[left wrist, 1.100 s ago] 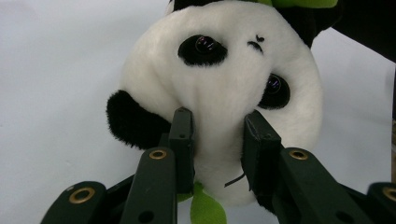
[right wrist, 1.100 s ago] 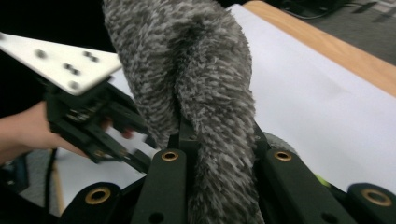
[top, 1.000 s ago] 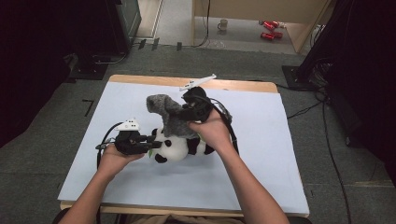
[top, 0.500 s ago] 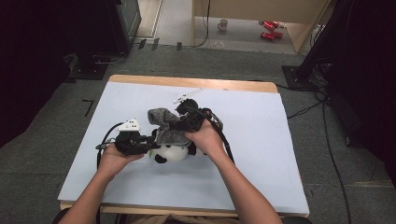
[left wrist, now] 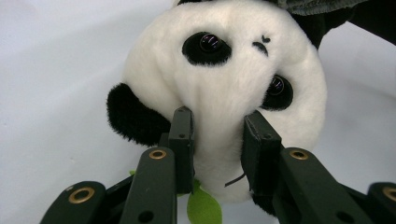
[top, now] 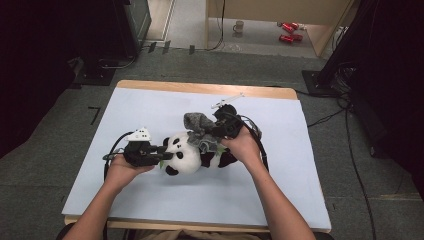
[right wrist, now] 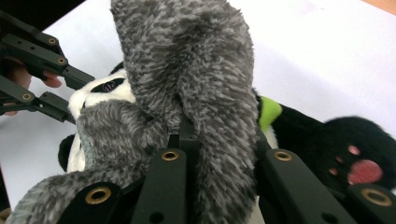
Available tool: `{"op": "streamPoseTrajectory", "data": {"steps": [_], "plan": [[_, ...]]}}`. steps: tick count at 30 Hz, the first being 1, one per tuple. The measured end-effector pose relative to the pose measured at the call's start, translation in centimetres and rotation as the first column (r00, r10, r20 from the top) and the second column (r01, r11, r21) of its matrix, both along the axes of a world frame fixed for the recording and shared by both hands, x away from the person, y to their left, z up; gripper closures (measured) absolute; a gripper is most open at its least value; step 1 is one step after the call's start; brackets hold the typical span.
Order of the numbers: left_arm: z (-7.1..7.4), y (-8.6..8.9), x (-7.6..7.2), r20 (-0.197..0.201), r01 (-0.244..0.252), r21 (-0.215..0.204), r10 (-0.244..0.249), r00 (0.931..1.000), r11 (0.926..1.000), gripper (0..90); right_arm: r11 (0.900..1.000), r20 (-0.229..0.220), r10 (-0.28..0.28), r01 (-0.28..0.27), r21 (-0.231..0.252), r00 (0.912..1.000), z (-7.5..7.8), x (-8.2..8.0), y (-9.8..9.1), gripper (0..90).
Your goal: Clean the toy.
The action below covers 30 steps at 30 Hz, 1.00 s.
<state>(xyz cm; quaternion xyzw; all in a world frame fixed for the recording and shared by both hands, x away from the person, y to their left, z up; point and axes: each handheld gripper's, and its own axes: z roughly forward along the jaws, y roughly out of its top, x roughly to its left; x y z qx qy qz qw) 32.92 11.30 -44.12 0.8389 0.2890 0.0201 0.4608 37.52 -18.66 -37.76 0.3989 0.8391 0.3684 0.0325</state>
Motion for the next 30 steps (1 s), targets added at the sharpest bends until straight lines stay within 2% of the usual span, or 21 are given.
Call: {"op": "streamPoseTrajectory", "data": {"steps": [6, 13, 15, 17, 18, 23, 30], "plan": [[0.0, 0.0, 0.0, 0.003, 0.001, -0.004, -0.001, 1.0, 1.0, 68.9, 0.9997, -0.001, -0.014, 0.014, 0.019, 0.9999, 0.0, -0.1, -1.1, 77.4], [-0.1, 0.2, 0.2, -0.004, -0.005, -0.002, 0.005, 1.0, 1.0, 68.8, 0.9972, -0.013, -0.063, 0.064, 0.039, 0.9979, -0.2, 0.1, -2.9, 77.4], [-0.2, 0.2, 0.2, -0.009, -0.011, 0.0, 0.011, 0.9999, 0.9999, 68.8, 0.9967, -0.016, -0.073, 0.073, 0.035, 0.9972, -0.2, 0.1, -3.2, 77.5], [-0.2, 0.3, 0.3, -0.012, -0.012, -0.006, 0.012, 0.9999, 0.9999, 68.7, 0.9959, -0.011, -0.091, 0.091, 0.003, 0.9958, -0.4, 0.2, -3.8, 77.5], [-0.2, 0.2, 0.3, -0.007, -0.013, -0.007, 0.013, 0.9999, 0.9999, 68.8, 0.9946, -0.031, -0.098, 0.099, 0.032, 0.9948, -0.8, 0.2, -4.6, 77.5], [-0.2, 0.2, 0.3, -0.006, -0.012, -0.007, 0.012, 0.9999, 0.9999, 68.8, 0.9944, -0.021, -0.099, 0.1, 0.034, 0.9948, -1.3, -0.2, -5.3, 77.5], [-0.2, 0.2, 0.3, -0.007, -0.013, -0.01, 0.013, 0.9999, 0.9999, 68.7, 0.9938, -0.031, -0.103, 0.104, 0.037, 0.9942, -1.6, -0.7, -6.1, 77.5]]}}
